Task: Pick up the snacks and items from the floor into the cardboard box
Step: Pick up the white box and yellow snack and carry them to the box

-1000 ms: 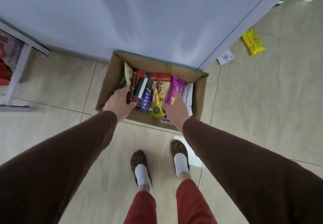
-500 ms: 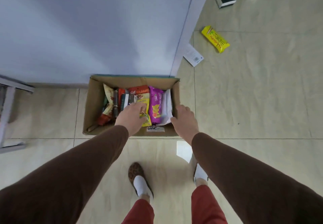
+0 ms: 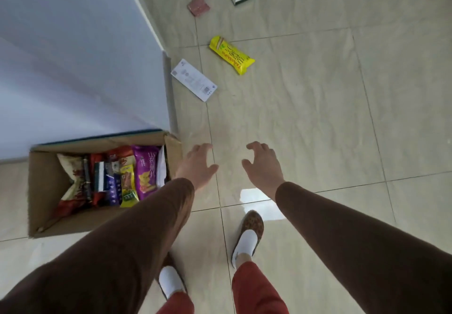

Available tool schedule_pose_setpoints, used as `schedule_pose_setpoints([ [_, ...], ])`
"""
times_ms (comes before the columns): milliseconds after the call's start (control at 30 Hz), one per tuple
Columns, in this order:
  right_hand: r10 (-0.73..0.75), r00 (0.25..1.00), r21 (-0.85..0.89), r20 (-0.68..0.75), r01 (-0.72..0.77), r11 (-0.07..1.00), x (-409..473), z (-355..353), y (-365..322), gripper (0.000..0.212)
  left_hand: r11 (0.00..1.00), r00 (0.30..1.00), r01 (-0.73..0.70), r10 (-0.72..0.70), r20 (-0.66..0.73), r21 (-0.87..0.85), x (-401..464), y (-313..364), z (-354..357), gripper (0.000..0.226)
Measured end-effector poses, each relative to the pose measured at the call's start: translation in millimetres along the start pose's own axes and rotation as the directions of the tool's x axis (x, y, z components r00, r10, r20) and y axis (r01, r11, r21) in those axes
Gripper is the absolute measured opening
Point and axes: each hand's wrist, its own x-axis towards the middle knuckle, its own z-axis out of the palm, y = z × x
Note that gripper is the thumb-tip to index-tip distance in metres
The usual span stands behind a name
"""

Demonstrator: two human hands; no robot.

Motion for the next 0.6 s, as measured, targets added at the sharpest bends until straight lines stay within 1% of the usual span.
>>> schedule_pose_setpoints([
  [100,0.032,0.999,0.03,-0.012,-0.032,0.999,32.9,-35.5,14.6,0.044,0.999,1.0,-0.013,0.012,-0.012,-0.036,25.4,37.8,3.1,0.059],
  [200,0.034,0.999,0.043,-0.007,-0.034,0.999,70.1,-58.0,10.3,0.044,0.999,0.999,-0.009,0.008,-0.031,-0.042,56.5,54.9,-5.8,0.06],
  [400,-0.048,0.998,-0.001,0.044,0.048,0.999,150.7,-88.3,-25.2,0.046,0.997,0.997,0.055,-0.058,-0.053,-0.047,133.7,65.2,-40.2,0.06],
  [600,-0.086,0.993,-0.083,0.086,0.093,0.992,250.1,-121.1,-54.6,0.048,0.992,0.992,0.12,-0.12,-0.026,0.028,216.9,65.8,-79.4,0.058],
])
